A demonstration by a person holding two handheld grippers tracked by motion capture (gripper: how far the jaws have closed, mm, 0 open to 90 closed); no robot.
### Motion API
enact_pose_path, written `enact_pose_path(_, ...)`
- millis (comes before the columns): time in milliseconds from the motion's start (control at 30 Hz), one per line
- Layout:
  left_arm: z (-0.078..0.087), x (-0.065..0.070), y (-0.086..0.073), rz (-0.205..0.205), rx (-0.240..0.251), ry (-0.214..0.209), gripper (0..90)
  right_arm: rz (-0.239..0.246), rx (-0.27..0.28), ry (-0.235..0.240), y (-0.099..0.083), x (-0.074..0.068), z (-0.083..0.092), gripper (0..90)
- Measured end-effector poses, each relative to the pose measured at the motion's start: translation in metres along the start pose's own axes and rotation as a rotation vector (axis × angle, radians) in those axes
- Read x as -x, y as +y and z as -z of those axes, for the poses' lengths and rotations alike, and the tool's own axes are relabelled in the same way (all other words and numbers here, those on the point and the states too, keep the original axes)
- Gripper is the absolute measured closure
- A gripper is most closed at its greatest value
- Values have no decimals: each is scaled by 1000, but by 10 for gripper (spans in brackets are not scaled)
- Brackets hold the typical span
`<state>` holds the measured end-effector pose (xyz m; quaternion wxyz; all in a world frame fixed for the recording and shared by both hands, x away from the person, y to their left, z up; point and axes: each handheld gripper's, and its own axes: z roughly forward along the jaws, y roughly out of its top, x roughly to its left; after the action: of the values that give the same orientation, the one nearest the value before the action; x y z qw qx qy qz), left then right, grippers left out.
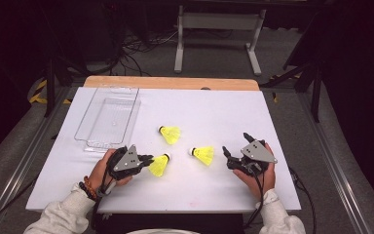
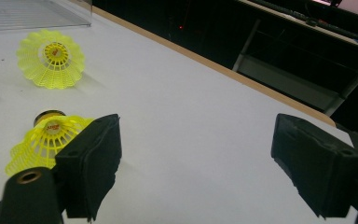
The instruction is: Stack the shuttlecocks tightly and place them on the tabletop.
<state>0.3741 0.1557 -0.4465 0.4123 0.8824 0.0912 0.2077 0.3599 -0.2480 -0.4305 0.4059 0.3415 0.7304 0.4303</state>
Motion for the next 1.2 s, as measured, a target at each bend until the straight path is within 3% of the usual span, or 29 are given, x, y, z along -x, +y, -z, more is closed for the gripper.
enact_pose_path(467,3,-2,1,-5,1,17,886,1,-1,1,0,0,0,169)
enact_pose_path(600,7,-5,1,27,-17,13,895,1,-2,2,0,0,0,169)
enact_pose_path(833,20,-13,0,74,-29,48,898,-1,-3,2,0,1,0,169)
enact_pose_path(1033,34,-23,1,145,-89,71,899,-3,-3,3,0,1,0,169)
enact_pose_path(1200,29,-28,1,177,-155,72,899,-5,-7,9,-1,0,-1,169)
